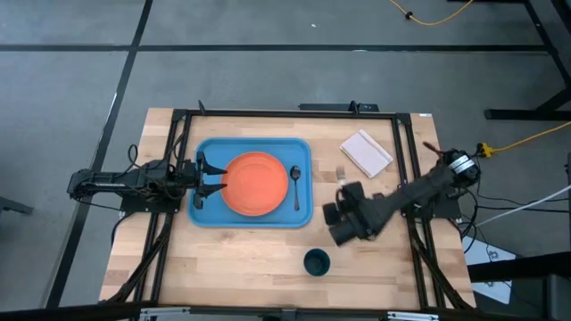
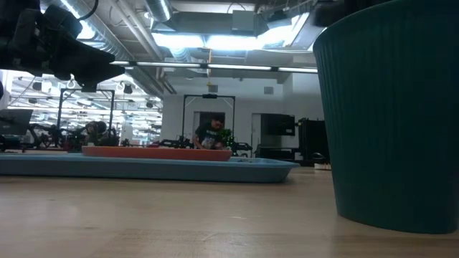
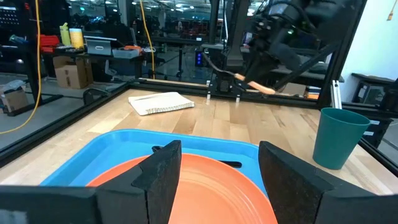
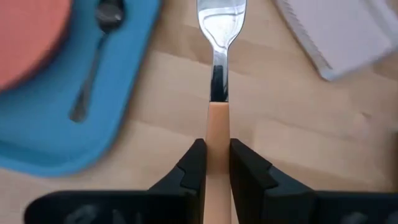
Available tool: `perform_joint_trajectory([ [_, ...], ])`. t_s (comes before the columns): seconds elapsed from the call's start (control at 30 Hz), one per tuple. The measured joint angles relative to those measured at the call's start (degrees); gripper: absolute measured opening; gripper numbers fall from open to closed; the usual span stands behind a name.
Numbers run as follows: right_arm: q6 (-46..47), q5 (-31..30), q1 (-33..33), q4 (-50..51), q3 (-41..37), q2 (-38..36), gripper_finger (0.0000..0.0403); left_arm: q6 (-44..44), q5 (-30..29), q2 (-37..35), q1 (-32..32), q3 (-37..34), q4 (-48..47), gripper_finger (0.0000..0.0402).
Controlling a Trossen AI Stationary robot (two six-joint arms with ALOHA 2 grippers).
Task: Pick and place plate/cup/fork/spoon on tray
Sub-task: Put the orange fork on the blue serving tray at the right of the black spoon
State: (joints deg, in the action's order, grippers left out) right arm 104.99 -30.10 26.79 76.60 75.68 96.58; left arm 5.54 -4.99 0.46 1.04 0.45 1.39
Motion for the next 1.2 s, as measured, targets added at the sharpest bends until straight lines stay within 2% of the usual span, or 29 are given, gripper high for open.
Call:
perform_joint_trajectory([
  [0.23, -18.45, -0.3, -11.14, -17.85, 0.0, 1.49, 0.005, 0.02, 0.0, 0.01, 0.0, -0.02, 0.0, 0.0208],
  [0.33, -23.42, 1.96, -14.77, -25.94, 0.0, 3.98, 0.005, 0.01, -0.01, 0.01, 0.0, 0.0, 0.0, 0.0208],
  [0.67, -27.28, 10.39, -21.46, -43.79, -0.11, 13.25, 0.005, 0.0, 0.0, -0.01, 0.02, 0.0, -0.02, 0.0208],
  [0.8, -24.66, 12.24, -21.87, -44.84, -0.09, 15.34, 0.005, 0.01, 0.0, 0.0, 0.01, 0.0, 0.0, 0.0208],
  [1.2, -17.94, 12.1, -21.8, -39.73, -0.09, 15.73, 0.005, 0.0, 0.0, 0.01, 0.0, 0.0, 0.0, 0.0208],
])
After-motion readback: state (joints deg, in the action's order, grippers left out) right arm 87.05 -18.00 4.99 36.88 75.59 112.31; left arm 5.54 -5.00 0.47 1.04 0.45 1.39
